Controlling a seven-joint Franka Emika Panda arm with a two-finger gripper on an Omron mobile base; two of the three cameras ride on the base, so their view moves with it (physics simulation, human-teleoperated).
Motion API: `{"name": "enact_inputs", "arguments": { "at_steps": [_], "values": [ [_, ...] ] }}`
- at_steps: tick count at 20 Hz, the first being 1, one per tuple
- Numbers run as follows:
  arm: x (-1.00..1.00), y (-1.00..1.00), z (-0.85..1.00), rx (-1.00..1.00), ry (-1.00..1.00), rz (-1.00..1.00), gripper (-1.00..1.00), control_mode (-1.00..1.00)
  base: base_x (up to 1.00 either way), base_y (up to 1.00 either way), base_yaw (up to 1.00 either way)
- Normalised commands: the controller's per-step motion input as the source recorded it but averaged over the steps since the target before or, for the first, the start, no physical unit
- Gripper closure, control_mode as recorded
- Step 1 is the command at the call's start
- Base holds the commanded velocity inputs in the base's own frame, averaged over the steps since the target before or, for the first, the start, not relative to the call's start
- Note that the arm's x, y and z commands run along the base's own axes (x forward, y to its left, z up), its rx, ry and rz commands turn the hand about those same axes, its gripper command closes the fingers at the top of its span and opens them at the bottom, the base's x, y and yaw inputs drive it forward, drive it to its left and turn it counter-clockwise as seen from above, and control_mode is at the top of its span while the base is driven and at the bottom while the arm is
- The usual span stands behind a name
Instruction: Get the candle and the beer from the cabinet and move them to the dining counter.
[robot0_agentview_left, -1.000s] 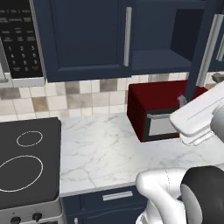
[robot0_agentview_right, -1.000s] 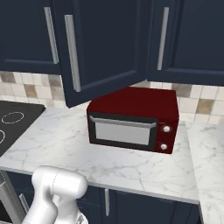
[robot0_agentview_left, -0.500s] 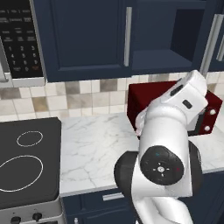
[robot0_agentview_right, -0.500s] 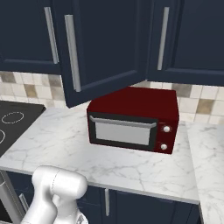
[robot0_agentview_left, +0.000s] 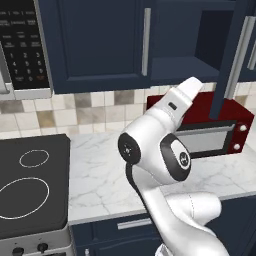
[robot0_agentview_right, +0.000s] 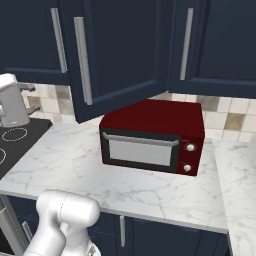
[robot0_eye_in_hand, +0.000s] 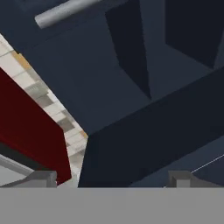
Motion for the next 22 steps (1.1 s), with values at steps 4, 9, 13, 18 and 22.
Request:
{"name": "enact_inputs", "arguments": {
  "at_steps": [4,9,13,18,22],
  "values": [
    [0.73,-0.44,-0.11,-0.08,0.08,-0.13,-1.00,-1.00,0.00,0.00,0.00],
    [0.24,-0.37,0.00,-0.04,0.00,-0.03,-1.00,-1.00,0.00,0.00,0.00],
    [0.29,-0.20,0.00,-0.02,0.04,-0.06,-1.00,-1.00,0.00,0.00,0.00],
    [0.15,-0.25,0.00,-0.01,0.04,-0.06,-1.00,-1.00,0.00,0.00,0.00],
    [0.24,-0.27,0.00,-0.01,0.09,-0.10,-1.00,-1.00,0.00,0.00,0.00]
  ]
}}
